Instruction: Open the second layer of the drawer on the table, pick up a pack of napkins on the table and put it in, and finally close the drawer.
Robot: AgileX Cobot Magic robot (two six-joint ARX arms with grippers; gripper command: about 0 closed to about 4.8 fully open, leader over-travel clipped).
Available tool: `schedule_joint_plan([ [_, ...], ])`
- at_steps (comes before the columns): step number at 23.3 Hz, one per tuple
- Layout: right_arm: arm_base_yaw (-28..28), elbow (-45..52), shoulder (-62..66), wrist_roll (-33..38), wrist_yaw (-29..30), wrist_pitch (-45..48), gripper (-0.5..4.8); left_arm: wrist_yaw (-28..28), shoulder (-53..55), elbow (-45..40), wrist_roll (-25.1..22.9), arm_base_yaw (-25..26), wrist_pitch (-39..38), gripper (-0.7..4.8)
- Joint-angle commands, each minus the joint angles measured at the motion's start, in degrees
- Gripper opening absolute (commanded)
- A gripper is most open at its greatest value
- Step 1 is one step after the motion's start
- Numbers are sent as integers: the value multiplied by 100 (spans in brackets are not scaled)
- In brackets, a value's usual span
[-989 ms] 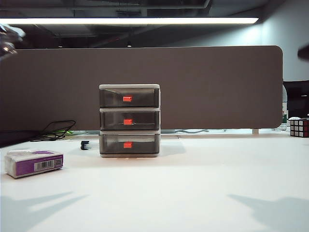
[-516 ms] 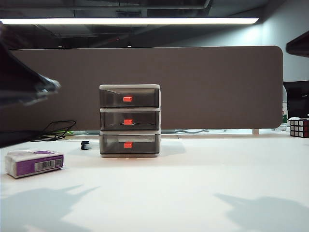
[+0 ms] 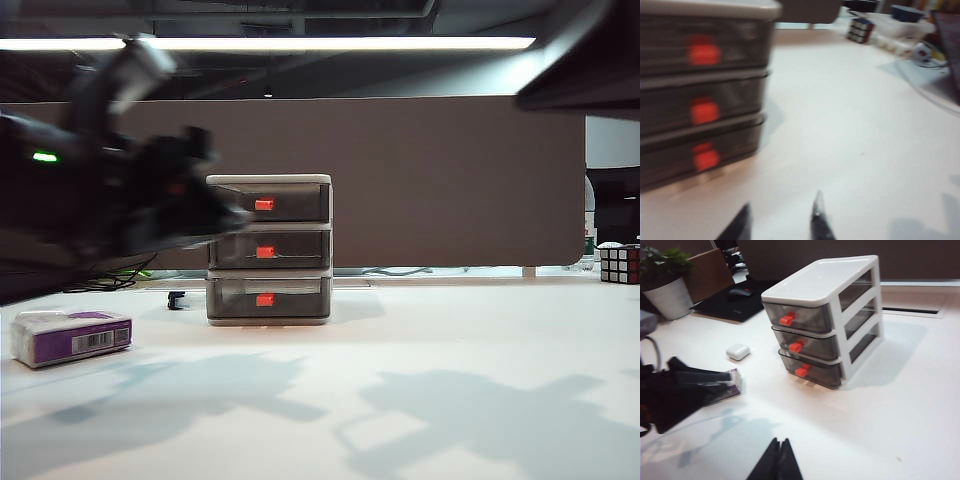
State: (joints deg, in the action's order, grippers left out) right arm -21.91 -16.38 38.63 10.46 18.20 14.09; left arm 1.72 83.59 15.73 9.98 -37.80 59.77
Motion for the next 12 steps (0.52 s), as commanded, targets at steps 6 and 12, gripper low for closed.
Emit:
schedule_joint_plan([
  [6, 0, -1152, 2277, -345, 1043, 721, -5, 452, 981, 955, -52, 2, 225, 129],
  [12, 0, -1932, 3495, -765, 1412, 767, -5, -1379, 1108, 1095, -267, 4, 142, 129],
])
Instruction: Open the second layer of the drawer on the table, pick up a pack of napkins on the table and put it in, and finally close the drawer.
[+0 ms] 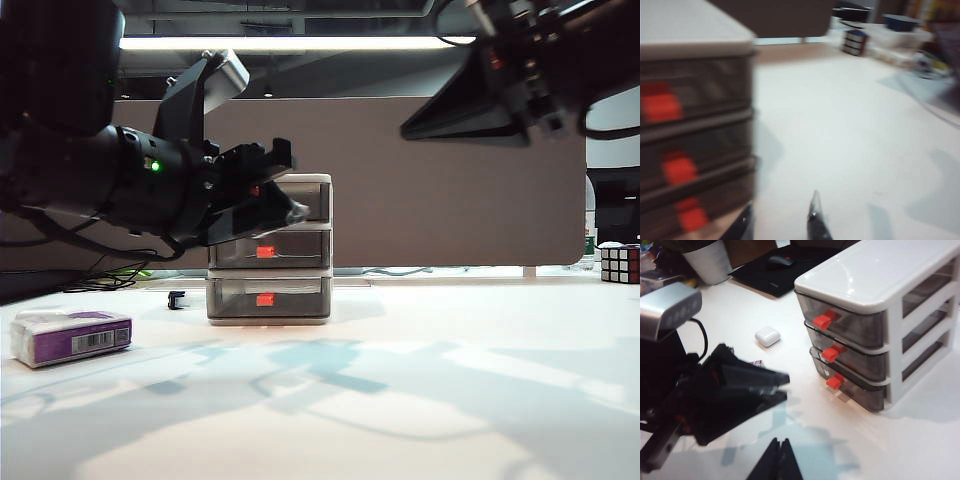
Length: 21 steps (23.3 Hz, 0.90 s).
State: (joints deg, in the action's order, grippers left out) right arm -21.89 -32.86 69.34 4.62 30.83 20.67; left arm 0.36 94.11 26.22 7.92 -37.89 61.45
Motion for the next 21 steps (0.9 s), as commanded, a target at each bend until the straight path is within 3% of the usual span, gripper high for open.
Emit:
schedule_joint_plan([
  [1, -2, -345, 540, -203, 149, 118, -5, -1526, 59, 48, -59, 9, -26, 129],
  [10, -7, -780, 1602, -210, 339, 684, -5, -2135, 761, 542, -46, -170, -20, 131],
  [13, -7, -861, 1768, -210, 407, 793, -5, -2538, 953, 708, -46, -341, -11, 131],
  [21, -7, -866, 1799, -387, 404, 962, -5, -2907, 1469, 1329, -50, -354, -254, 131],
])
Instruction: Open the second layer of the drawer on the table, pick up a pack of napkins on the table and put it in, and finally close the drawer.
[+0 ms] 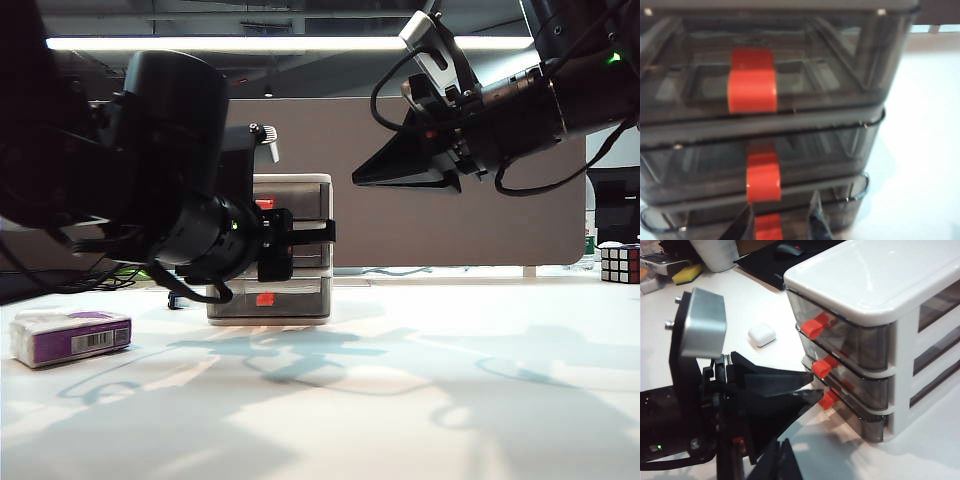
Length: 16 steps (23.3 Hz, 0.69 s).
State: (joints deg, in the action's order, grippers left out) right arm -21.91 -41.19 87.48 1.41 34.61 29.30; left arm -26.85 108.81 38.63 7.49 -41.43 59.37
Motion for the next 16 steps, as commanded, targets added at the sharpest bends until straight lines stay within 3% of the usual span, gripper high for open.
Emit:
schedule_joint_plan([
  [1, -4, -35, -15, -116, 26, 101, -5, -372, -2, 96, -2, 2, -26, 130],
  [16, -4, -35, -15, -212, 26, 162, -5, -455, 7, 280, -11, 2, 46, 130],
])
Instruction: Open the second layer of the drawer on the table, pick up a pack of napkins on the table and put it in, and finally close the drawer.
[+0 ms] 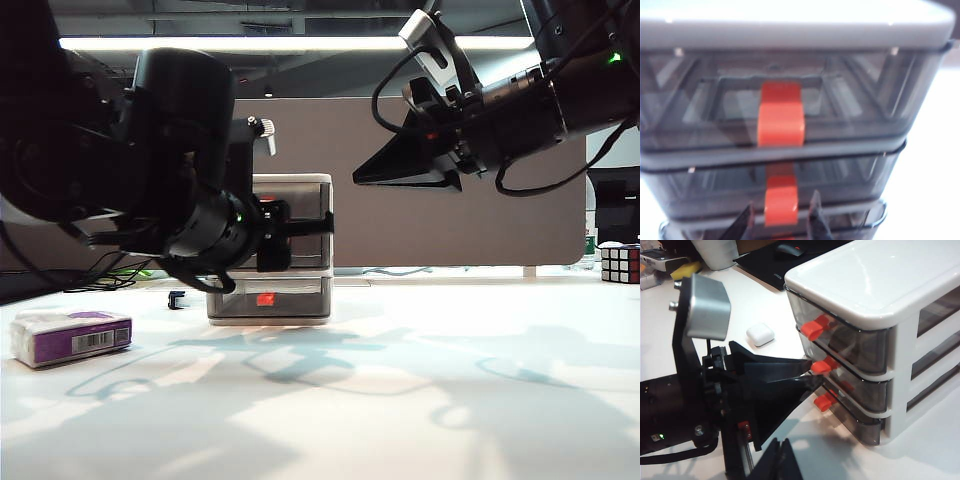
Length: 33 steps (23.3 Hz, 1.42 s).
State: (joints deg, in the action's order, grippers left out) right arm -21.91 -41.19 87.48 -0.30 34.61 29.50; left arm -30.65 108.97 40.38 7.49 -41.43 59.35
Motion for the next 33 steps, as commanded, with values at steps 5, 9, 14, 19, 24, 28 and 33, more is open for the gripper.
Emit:
schedule_joint_plan([
  [5, -4, -35, -15, -42, 26, 190, -5, -315, -2, 173, -15, 2, -127, 130],
  [9, -4, -37, -15, -39, 28, 188, -5, -313, 2, 173, 0, 2, -127, 130],
  [14, -4, -37, -15, -39, 28, 190, -5, -264, 4, 173, 2, 2, -127, 130],
  [19, -4, -37, -15, -37, 28, 190, -5, -164, 4, 173, 2, 2, -127, 130],
  [24, -9, -37, -15, -37, 28, 188, -5, -20, 4, 173, 0, 11, -153, 130],
  [28, -9, -37, -15, -35, 28, 188, -5, -20, 22, 173, 0, 17, -155, 130],
  [33, -9, -35, -15, -35, 31, 181, -5, -17, 262, 310, -20, 15, -142, 130],
])
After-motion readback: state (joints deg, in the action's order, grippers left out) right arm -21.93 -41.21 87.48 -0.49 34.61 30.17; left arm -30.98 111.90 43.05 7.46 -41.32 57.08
